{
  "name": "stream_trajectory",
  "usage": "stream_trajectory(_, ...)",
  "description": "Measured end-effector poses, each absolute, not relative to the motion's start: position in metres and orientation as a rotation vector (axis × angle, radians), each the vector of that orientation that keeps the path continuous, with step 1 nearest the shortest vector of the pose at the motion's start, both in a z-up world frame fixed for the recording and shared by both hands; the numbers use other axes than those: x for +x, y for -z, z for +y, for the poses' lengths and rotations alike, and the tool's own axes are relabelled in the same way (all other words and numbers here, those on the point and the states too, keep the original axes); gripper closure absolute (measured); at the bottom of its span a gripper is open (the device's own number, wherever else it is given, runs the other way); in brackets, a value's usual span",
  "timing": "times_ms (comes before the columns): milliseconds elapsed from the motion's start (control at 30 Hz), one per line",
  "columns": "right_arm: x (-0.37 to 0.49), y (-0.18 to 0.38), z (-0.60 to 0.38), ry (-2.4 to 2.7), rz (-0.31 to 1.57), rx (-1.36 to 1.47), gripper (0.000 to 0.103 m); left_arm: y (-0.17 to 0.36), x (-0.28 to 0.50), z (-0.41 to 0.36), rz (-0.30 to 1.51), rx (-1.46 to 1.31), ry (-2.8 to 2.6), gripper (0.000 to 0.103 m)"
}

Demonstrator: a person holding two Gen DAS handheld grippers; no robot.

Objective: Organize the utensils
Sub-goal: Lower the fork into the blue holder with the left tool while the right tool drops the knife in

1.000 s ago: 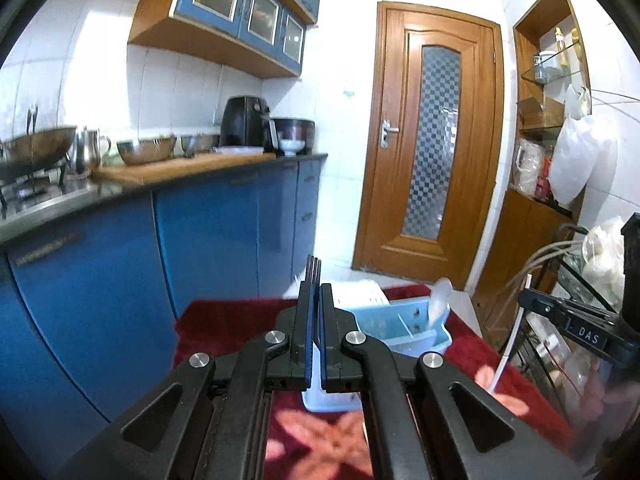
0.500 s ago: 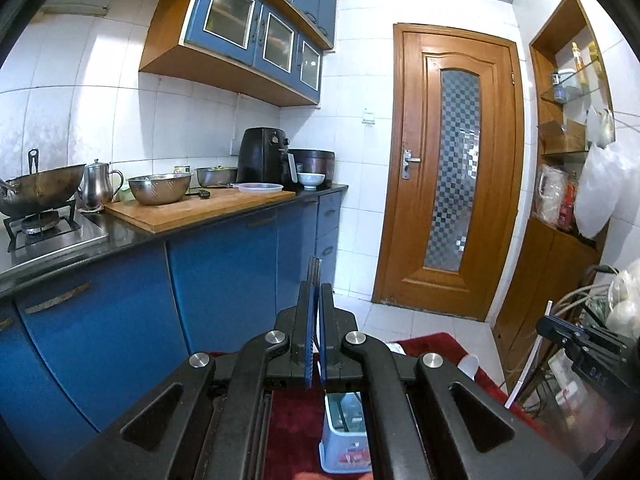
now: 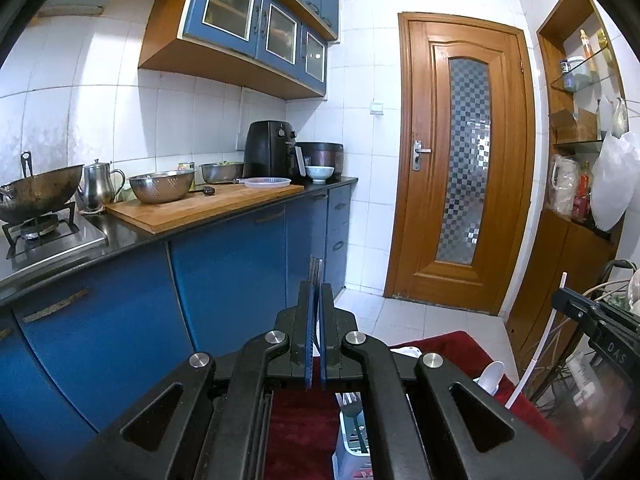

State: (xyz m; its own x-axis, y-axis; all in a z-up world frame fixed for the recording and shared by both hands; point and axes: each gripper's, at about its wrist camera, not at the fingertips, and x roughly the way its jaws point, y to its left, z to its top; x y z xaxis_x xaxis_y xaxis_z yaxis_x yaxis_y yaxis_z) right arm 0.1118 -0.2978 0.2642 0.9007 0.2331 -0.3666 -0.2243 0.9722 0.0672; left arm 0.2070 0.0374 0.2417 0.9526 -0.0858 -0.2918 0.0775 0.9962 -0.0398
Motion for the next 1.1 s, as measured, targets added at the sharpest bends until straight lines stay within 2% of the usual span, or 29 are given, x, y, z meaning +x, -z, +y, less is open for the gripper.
stream_trajectory(1100,0.151,-0.192,-0.273,-0.307,0.522,-0.013,0.097,-0.149,0.243,0.000,0.452,0.017,0.164,0.102)
